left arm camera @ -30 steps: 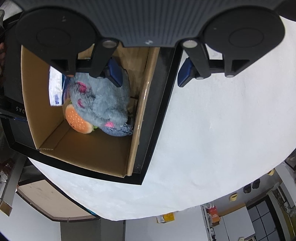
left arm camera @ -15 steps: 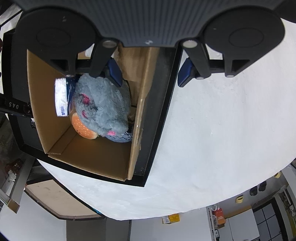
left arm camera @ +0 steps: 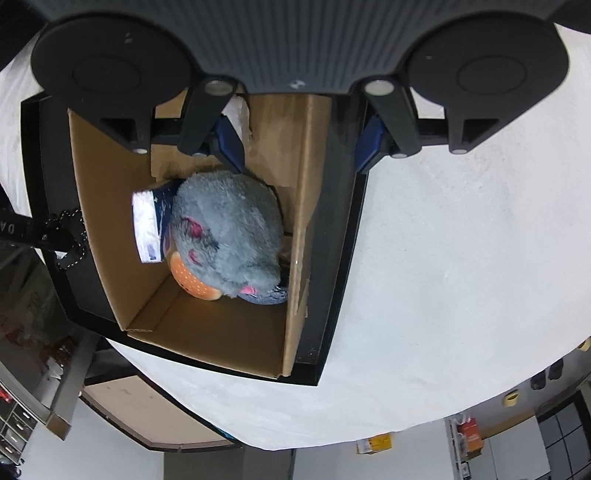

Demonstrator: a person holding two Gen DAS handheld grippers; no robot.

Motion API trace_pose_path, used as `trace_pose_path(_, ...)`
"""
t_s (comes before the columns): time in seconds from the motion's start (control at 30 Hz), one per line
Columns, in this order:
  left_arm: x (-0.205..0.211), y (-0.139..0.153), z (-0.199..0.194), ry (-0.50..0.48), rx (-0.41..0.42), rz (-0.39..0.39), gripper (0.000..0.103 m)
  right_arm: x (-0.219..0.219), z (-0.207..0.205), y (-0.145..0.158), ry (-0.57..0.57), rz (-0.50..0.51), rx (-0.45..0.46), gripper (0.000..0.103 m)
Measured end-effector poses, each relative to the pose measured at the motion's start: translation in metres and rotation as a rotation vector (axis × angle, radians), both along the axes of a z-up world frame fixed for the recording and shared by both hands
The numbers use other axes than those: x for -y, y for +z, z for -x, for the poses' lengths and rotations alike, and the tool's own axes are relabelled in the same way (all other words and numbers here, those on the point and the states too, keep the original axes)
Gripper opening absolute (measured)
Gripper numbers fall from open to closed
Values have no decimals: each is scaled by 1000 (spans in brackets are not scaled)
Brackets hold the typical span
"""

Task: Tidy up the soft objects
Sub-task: 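Carry the black-and-white plush into the box and open the right gripper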

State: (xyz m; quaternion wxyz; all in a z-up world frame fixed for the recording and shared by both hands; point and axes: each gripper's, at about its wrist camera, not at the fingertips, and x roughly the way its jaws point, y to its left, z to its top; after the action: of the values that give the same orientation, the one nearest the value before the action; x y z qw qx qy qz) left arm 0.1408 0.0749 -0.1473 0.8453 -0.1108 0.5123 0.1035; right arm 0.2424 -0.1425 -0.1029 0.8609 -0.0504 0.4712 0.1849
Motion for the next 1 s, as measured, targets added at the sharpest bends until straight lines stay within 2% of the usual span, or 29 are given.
trace_pose_path(0.23,-5,1,8,-32,38,45,64,-11,13,26,6,-21,3,30)
trace_pose_path(0.43,-15,-1,13,-31,58,119,60,-29,25,43,32,-43,1,31)
trace_pose_path(0.53,-19,1,14,-30,75,129,51,-38,32,48,49,-49,-3,31)
trace_pose_path(0.67,-23,-2,17,-26,68,148,29,-53,41,49,76,-52,-19,31)
trace_pose_path(0.77,-28,-2,18,-16,71,169,21,-63,46,47,90,-54,-36,32)
trace_pose_path(1.0,-37,-4,22,5,81,201,20,-80,56,47,112,-42,-57,32)
